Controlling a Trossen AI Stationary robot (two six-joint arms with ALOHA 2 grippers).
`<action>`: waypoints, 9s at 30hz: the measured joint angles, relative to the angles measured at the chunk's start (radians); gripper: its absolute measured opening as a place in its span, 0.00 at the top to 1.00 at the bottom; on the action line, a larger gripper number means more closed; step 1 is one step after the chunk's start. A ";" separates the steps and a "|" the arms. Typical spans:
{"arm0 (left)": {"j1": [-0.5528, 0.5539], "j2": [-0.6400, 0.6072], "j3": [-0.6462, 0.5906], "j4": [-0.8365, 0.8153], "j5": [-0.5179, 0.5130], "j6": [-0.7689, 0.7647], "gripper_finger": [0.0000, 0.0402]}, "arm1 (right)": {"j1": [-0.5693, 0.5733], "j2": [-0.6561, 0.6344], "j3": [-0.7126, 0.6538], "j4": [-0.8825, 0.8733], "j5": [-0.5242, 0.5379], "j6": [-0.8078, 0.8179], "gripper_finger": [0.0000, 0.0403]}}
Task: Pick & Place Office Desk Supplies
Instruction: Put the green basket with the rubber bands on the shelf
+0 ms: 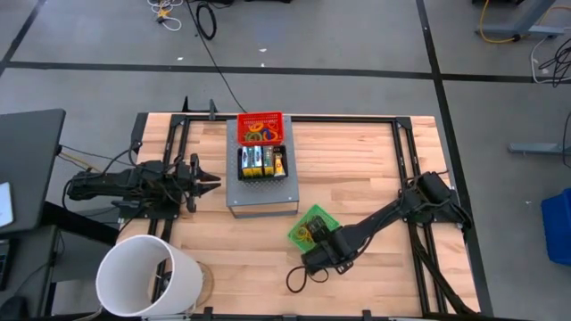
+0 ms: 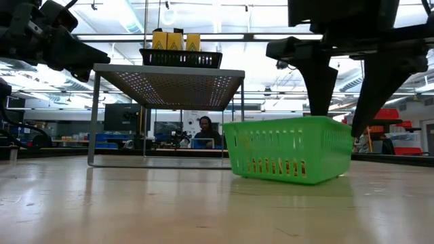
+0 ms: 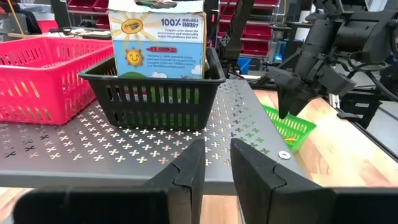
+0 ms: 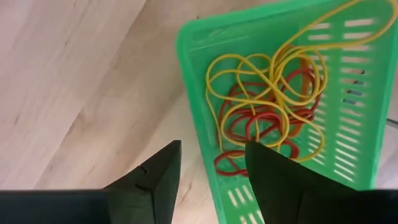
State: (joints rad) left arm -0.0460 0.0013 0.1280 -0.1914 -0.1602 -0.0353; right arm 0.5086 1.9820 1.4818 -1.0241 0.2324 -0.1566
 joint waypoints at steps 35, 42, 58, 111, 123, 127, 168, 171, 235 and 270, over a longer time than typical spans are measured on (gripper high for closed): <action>0.000 0.000 0.001 -0.022 0.003 0.008 0.79 | 0.021 0.085 0.116 -0.092 -0.019 0.156 0.99; 0.000 0.000 0.001 -0.024 0.003 0.007 0.79 | 0.032 0.084 0.372 -0.206 -0.019 0.187 1.00; 0.000 0.000 0.001 -0.024 0.003 0.007 0.79 | -0.139 0.154 0.693 -0.456 -0.034 0.028 1.00; 0.000 0.001 0.001 -0.057 0.004 -0.010 0.79 | -0.226 0.255 0.874 -0.547 0.141 -0.251 0.94; 0.000 0.001 0.001 -0.069 0.007 -0.014 0.79 | -0.226 0.255 0.874 -0.547 0.218 -0.242 0.76; 0.000 0.001 0.001 -0.069 0.007 -0.017 0.79 | -0.225 0.255 0.874 -0.547 0.253 -0.242 0.69; 0.000 0.001 0.001 -0.074 0.008 -0.020 0.79 | -0.207 0.255 0.874 -0.465 0.355 -0.294 0.64; 0.000 0.001 0.001 -0.074 0.008 -0.020 0.79 | -0.202 0.255 0.874 -0.431 0.355 -0.321 0.64; 0.000 0.001 0.001 -0.074 0.042 -0.027 0.79 | -0.208 0.116 0.303 -0.548 0.539 0.426 1.00; 0.000 0.001 0.001 -0.075 0.038 -0.021 0.79 | -0.134 0.116 0.468 -0.273 0.599 -0.109 1.00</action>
State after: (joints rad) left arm -0.0463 0.0025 0.1287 -0.2665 -0.1226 -0.0563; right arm 0.3745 2.0979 1.9503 -1.2971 0.8314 -0.2658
